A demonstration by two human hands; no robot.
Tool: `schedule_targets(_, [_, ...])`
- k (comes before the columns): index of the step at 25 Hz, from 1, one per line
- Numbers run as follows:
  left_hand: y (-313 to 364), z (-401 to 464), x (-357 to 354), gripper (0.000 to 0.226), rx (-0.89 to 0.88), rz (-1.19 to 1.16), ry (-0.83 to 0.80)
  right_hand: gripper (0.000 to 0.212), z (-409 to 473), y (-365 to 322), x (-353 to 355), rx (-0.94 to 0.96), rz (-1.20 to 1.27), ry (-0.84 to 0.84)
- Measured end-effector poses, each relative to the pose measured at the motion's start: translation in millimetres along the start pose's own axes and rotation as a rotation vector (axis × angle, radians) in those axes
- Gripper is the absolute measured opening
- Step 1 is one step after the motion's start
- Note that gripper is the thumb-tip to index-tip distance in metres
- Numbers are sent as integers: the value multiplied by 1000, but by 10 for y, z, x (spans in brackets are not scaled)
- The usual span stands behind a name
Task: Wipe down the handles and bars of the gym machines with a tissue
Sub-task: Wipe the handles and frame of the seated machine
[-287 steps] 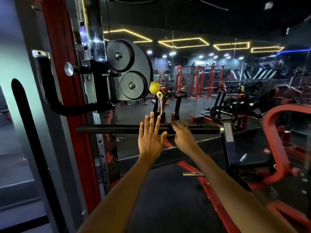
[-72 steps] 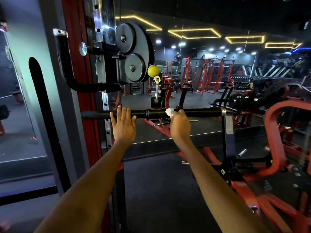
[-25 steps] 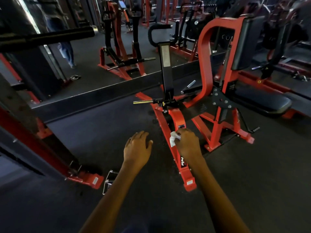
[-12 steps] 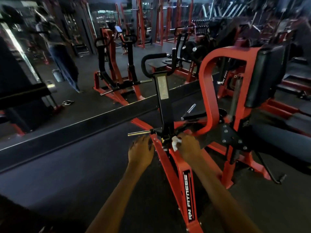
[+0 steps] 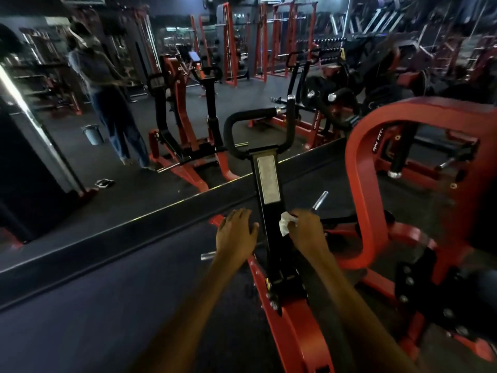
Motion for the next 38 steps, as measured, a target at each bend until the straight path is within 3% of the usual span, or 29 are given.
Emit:
schedule_targets(7, [-44, 1921, -211, 55, -51, 21, 21, 12, 1749, 154, 113, -39, 217, 159])
schedule_targets(14, [0, 3416, -708, 57, -163, 14, 51, 18, 3133, 515, 147, -45, 92, 336])
schedule_targets(18, [62, 4027, -1058, 69, -198, 10, -32, 21, 3782, 805, 191, -169, 202, 378])
schedule_targets(21, [-13, 4103, -1278, 51, -226, 189, -47, 16, 4280, 654, 295, 7, -10, 426])
schedule_targets(24, [-34, 4084, -1419, 55, -286, 252, -88, 20, 4851, 282, 425, 103, -4, 347])
schedule_targets(27, [-33, 4102, -1373, 54, -275, 272, 10, 24, 5357, 77, 468, 150, -108, 230])
schedule_targets(30, [-23, 4047, -1350, 51, -274, 325, 119, 20, 5293, 218, 387, 300, -327, 263])
schedule_targets(35, [5, 3977, -1319, 52, -118, 363, 184, 18, 4440, 580, -64, 437, -476, 125])
schedule_targets(38, [9, 3945, -1368, 50, -90, 316, 247, 21, 4806, 249, 270, 483, -388, 245])
Point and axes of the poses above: each hand's wrist, its own z-axis towards the middle knuckle, its own x-axis out of the back of the hand, y = z × x, the point moved 8 cm from there along z, towards the middle knuckle, and after that the axes turned 3 degrees about -y, right-handed, at the moved point
